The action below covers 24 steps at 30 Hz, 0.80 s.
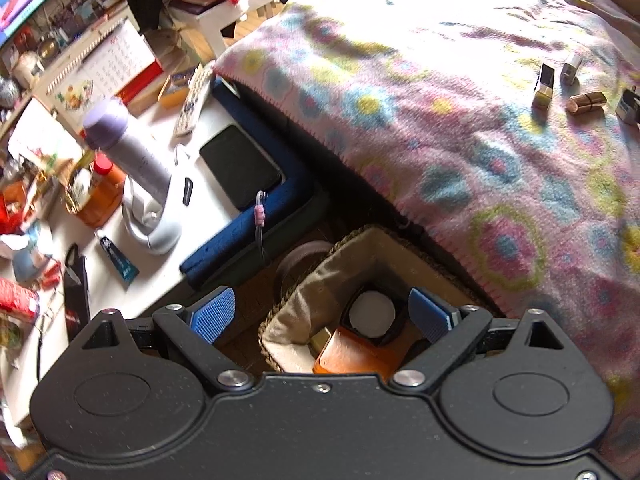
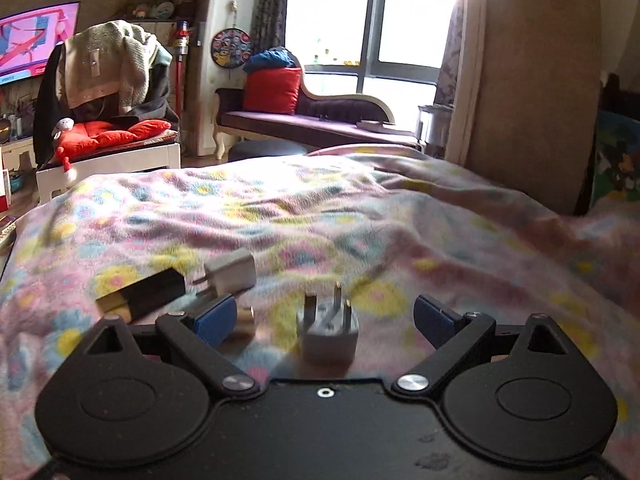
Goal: Organize rigid objects
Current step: 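Move both tools back toward the objects on the blanket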
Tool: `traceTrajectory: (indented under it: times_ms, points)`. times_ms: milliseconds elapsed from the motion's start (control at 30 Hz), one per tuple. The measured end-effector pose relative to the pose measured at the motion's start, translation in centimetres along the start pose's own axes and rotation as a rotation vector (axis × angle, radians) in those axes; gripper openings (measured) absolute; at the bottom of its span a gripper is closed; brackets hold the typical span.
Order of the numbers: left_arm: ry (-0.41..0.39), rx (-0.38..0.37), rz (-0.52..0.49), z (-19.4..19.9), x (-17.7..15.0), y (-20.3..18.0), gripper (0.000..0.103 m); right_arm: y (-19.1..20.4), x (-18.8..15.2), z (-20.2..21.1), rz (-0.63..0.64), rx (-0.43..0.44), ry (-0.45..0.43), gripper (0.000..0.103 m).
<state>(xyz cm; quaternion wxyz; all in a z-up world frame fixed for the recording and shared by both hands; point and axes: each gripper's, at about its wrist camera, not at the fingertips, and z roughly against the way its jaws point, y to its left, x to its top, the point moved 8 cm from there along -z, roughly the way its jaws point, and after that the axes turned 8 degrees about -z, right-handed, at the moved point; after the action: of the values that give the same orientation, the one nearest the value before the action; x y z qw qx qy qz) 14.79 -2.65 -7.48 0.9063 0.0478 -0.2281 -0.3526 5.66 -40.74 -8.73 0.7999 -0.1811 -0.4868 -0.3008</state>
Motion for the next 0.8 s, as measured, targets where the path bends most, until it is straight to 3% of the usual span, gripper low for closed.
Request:
traceTrajectory:
  times_ms: [100,233,367,567,800]
  points:
    - [-0.008,0.021,-0.039,0.0,1.6,-1.6,0.091,0.4,0.5,-1.7,0.004,0.048,-0.008,0.096]
    - [-0.027,0.003,-0.089,-0.5,5.1,-5.4,0.091,-1.2,-0.4,-3.9,-0.123,0.106,0.074,0.096]
    - [-0.107,-0.003,-0.145,-1.2,9.8,-10.2,0.091,-3.0,-0.2,-4.6,-0.243,0.15,0.102,0.096]
    - [-0.169,-0.043,-0.141,-3.3,15.3,-15.5,0.091,-2.9,-0.4,-4.3,-0.223,0.151,0.104,0.096]
    - [-0.143,0.001,-0.143,-6.6,17.0,-16.6,0.091,-3.3,-0.6,-4.1,-0.216,0.117,0.111,0.096]
